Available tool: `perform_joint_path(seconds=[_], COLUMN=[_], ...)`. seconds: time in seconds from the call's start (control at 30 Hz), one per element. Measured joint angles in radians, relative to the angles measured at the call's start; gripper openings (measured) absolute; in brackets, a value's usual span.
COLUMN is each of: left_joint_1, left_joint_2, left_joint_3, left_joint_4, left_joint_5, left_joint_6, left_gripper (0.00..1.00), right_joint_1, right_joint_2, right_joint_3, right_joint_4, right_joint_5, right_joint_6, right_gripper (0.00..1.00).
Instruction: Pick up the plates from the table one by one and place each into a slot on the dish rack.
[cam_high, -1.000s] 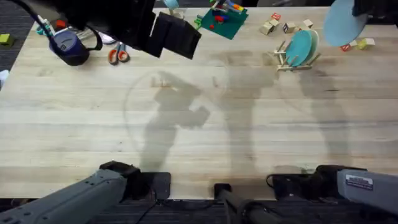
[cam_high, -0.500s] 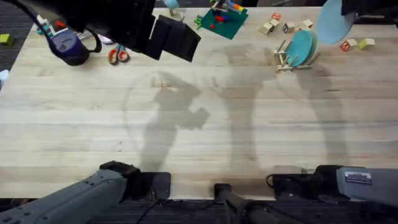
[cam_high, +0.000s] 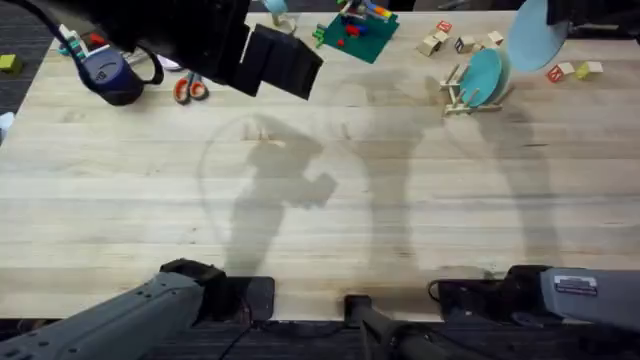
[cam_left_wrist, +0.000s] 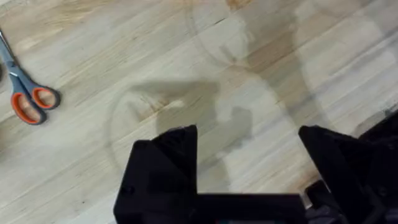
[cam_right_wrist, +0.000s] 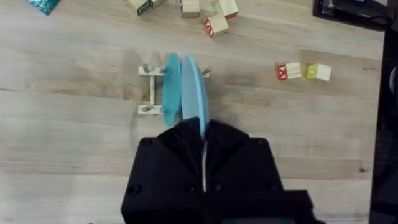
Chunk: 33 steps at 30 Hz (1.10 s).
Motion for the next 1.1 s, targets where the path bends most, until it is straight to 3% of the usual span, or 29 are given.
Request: perform_joint_path(seconds=[0.83, 1.1], left_joint_1=[0.000, 0.000], left_joint_2=[0.000, 0.000], left_joint_3=[0.000, 0.000], left_joint_4=[0.000, 0.000], left_joint_5=[0.000, 0.000], left_joint_6=[0.000, 0.000], left_gripper=[0.993, 0.994], right_joint_1=[0.069, 0.069], right_joint_2=[0.004, 0.098], right_joint_3=[0.001, 0.004], right_joint_4=[-0.001, 0.000], right_joint_5=[0.000, 0.000], right_joint_6=[0.080, 0.089], right_gripper=[0.031, 0.031])
